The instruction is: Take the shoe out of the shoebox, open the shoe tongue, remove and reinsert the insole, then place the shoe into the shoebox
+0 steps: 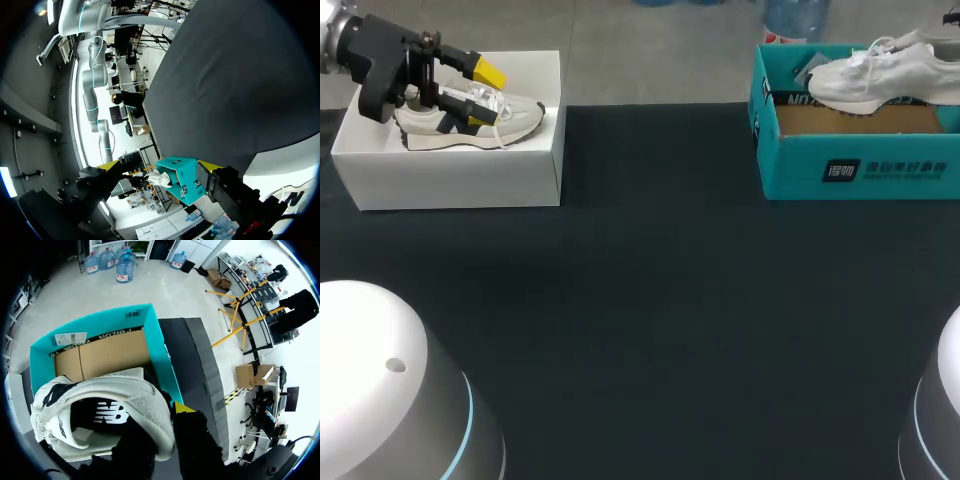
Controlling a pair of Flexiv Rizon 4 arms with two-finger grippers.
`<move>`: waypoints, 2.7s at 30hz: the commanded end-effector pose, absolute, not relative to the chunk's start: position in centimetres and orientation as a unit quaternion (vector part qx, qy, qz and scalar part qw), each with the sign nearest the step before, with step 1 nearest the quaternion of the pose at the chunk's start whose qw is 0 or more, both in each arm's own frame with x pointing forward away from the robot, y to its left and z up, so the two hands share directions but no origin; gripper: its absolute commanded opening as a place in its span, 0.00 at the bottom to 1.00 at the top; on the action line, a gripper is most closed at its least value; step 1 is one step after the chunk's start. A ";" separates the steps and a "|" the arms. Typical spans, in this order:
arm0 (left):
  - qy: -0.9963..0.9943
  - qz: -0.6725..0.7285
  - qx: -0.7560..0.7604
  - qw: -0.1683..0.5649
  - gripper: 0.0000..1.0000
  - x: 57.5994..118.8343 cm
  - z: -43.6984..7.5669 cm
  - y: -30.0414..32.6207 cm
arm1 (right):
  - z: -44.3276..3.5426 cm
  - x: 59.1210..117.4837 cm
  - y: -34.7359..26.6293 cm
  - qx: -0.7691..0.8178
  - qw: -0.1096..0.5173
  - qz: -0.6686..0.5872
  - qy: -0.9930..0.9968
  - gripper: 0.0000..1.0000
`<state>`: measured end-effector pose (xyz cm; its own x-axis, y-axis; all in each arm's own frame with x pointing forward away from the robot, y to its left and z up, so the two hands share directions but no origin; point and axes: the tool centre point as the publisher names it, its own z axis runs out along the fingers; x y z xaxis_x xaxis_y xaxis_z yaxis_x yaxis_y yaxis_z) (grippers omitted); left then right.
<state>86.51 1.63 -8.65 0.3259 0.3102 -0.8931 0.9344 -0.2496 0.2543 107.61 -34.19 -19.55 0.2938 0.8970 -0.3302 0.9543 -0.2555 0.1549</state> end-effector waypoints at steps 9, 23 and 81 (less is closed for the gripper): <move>0.446 -0.371 0.699 0.419 1.00 86.5 -8.6 1.6 | -25.4 108.3 -33.4 0.788 0.183 -0.106 0.578 0.00; 0.446 -0.371 0.699 0.419 1.00 86.5 -8.6 1.6 | -30.9 108.7 -33.5 0.805 0.167 -0.119 0.556 0.00; 0.446 -0.371 0.699 0.419 1.00 86.5 -8.6 1.6 | -16.6 105.1 -25.2 0.767 0.168 0.053 0.617 1.00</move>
<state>86.51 1.63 -8.65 0.3260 0.3102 -0.8930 0.9343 -0.2496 0.2544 106.17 -25.25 -17.20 0.2401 0.9616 -0.1328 0.9472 -0.2022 0.2488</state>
